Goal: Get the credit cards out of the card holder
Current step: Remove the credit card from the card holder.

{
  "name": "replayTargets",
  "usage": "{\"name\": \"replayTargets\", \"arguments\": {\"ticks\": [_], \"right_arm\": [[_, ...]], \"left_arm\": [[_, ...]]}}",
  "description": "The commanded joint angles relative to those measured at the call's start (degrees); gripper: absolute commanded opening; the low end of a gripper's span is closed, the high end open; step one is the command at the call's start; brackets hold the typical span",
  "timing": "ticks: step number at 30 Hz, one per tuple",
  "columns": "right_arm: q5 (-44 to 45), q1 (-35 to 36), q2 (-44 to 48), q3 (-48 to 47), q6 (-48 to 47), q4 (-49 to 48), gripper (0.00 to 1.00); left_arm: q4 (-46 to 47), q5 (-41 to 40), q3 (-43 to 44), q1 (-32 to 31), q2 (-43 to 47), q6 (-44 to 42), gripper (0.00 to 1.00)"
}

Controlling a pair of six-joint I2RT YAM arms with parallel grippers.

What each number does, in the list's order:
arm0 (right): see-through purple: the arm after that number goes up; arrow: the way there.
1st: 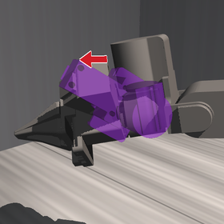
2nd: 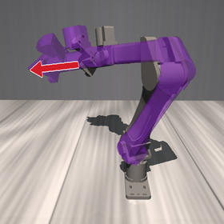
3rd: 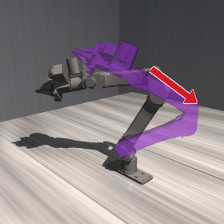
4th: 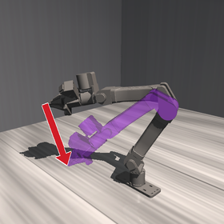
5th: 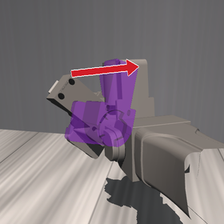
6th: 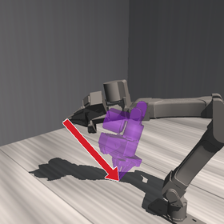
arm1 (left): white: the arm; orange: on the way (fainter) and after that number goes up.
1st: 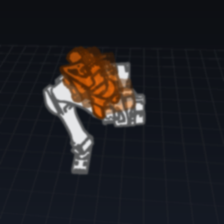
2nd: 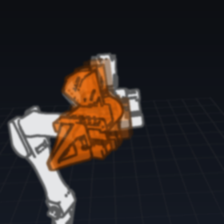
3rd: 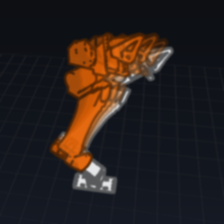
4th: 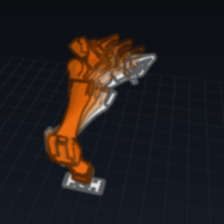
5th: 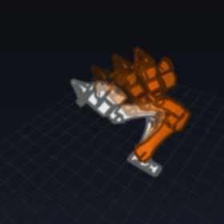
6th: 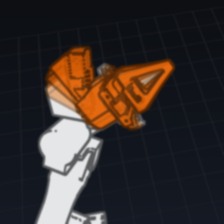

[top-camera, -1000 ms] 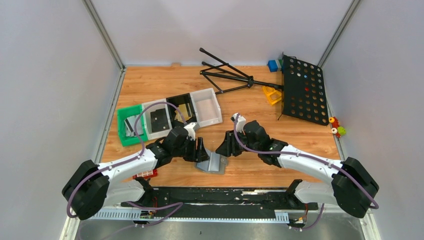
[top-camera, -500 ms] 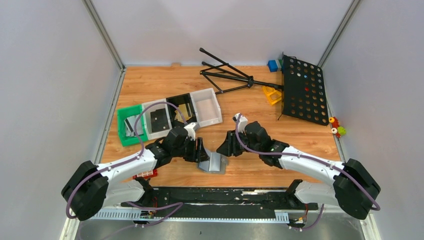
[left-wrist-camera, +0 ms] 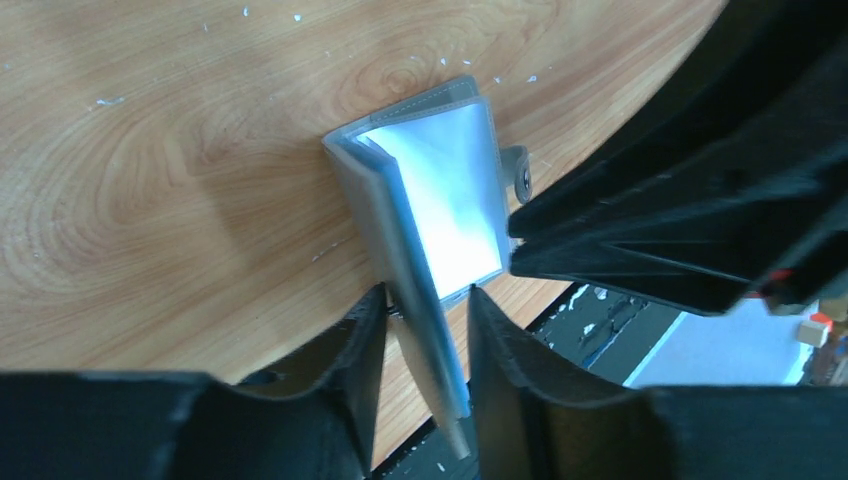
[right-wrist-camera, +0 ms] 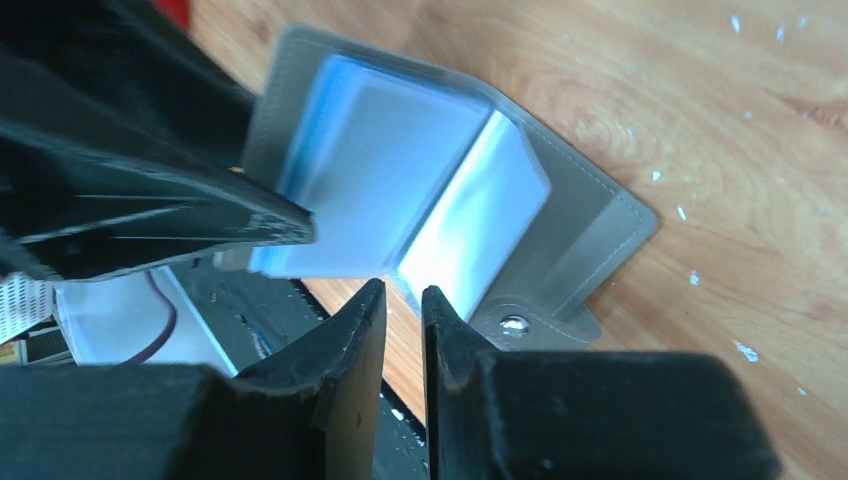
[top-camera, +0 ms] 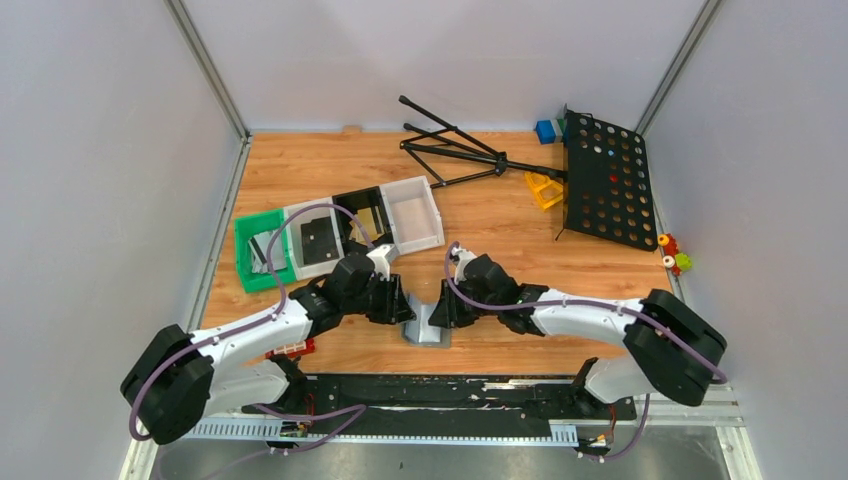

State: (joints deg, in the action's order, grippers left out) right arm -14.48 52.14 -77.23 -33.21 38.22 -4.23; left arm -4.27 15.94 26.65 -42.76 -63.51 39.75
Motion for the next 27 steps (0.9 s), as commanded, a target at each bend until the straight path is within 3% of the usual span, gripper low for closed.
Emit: {"name": "replayTargets", "arguments": {"ticks": [1, 8, 18, 22, 27], "right_arm": [[1.81, 0.89, -4.73, -1.42, 3.01, -2.41, 0.18], [2.28, 1.03, -8.48, -1.42, 3.39, -2.42, 0.12], [0.13, 1.06, -10.01, 0.16, 4.03, -5.84, 0.14], [-1.37, 1.03, -10.18, 1.92, 5.13, -9.01, 0.21], [-3.44, 0.90, -8.62, 4.91, 7.16, -14.73, 0.31]], "left_arm": [[0.23, -0.14, -0.31, 0.02, 2.07, -0.20, 0.39], [0.58, 1.32, -1.35, 1.19, 2.98, 0.40, 0.37], [7.36, 7.31, -3.84, 3.45, 2.15, 2.70, 0.37], [8.18, 7.96, -4.44, 3.73, 3.02, 3.14, 0.40], [8.20, 7.88, -5.04, 4.18, 3.41, 3.08, 0.36]]}}
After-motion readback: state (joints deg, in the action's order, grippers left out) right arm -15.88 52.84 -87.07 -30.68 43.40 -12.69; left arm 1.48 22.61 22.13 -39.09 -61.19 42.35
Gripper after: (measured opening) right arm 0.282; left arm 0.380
